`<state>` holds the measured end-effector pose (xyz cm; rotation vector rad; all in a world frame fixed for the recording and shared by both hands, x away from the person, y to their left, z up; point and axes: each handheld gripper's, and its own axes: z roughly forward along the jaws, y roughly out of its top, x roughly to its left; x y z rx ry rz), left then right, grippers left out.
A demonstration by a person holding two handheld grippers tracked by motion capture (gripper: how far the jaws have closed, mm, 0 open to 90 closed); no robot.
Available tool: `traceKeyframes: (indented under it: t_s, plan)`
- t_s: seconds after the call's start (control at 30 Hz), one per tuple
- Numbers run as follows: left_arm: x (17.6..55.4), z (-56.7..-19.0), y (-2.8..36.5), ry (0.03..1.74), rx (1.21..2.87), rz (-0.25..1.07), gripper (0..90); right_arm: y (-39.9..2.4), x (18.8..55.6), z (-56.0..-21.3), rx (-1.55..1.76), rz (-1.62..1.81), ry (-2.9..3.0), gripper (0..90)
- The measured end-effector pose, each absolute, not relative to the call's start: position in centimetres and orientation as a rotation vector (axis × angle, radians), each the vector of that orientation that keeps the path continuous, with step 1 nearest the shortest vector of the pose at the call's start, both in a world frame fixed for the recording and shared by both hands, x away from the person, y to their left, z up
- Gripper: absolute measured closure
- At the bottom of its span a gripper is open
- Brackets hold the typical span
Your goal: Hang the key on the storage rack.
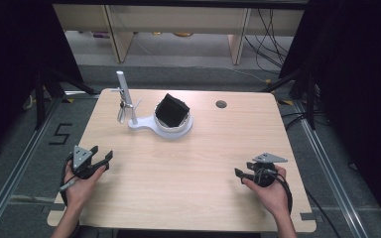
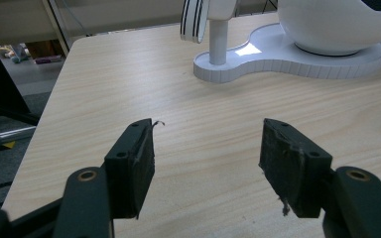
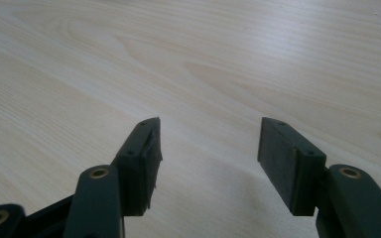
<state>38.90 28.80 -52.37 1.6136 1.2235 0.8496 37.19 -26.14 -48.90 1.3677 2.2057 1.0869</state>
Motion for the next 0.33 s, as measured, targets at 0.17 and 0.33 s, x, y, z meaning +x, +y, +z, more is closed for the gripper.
traceKeyframes:
  t_s: [0.17, 0.33]
  plan:
    - [38.87, -52.36, 28.85, 1.229, 1.611, 0.852, 37.9, -25.83, 36.98, -49.05, 1.355, 1.093, 2.199, 43.5]
    - [38.91, -52.36, 28.77, 1.228, 1.617, 0.853, 37.9, -25.4, 36.9, -49.31, 1.355, 1.114, 2.2, 43.6]
